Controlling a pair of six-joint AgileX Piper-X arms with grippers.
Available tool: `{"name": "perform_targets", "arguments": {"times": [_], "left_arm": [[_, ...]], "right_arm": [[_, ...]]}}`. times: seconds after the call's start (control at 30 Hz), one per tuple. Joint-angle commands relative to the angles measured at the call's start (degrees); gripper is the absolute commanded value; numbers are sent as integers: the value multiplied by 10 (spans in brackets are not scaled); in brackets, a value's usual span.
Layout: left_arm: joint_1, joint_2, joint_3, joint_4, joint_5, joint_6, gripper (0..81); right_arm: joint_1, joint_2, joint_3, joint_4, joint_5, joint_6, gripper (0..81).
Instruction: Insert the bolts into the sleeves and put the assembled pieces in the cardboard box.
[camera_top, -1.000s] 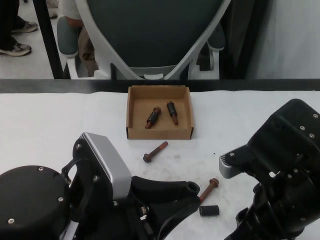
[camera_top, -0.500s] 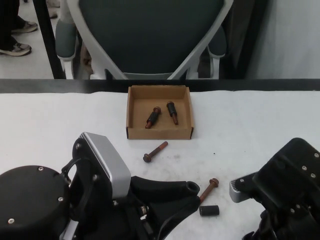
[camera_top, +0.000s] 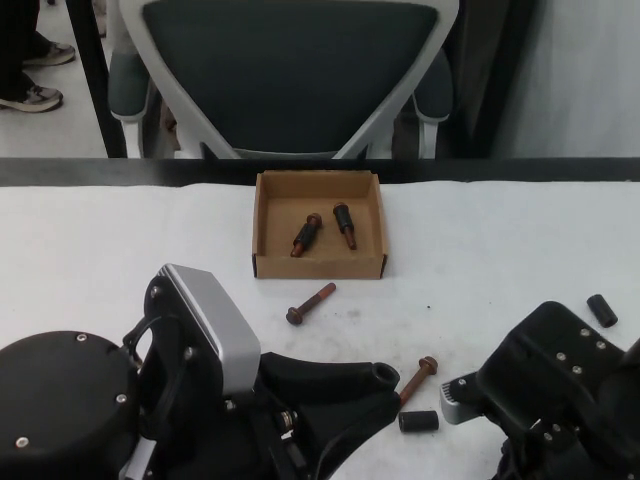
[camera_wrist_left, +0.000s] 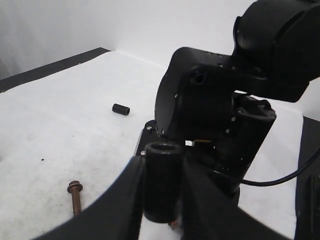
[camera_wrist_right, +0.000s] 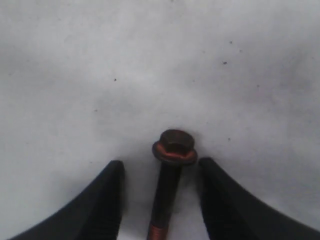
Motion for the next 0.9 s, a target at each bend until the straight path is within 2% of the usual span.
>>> {"name": "perform_targets", "arguments": {"times": [0.0, 0.1, 0.17, 0.23, 0.33, 0.63, 0.87], "left_arm": [[-2, -9, 0, -7, 3, -3, 8], [-2, -9, 0, -7, 3, -3, 8], [-2, -9, 0, -7, 3, -3, 8], [-2, -9, 0, -7, 3, -3, 8], [-2, -9, 0, -7, 3, -3, 8], [-2, -9, 0, 17, 3, -3, 8], [-2, -27, 0, 36, 3, 2, 8]], "right_arm": [[-1, 33, 2, -19, -3, 5, 441], [-1, 51, 2, -22, -3, 5, 439], [-1, 60, 2, -22, -3, 2, 393], [-1, 61, 2, -22, -3, -10, 262], [-1, 61, 2, -32, -3, -23, 11], [-1, 29, 29, -110, -17, -8, 3], [-1, -117, 124, -210, -20, 27, 3]]}}
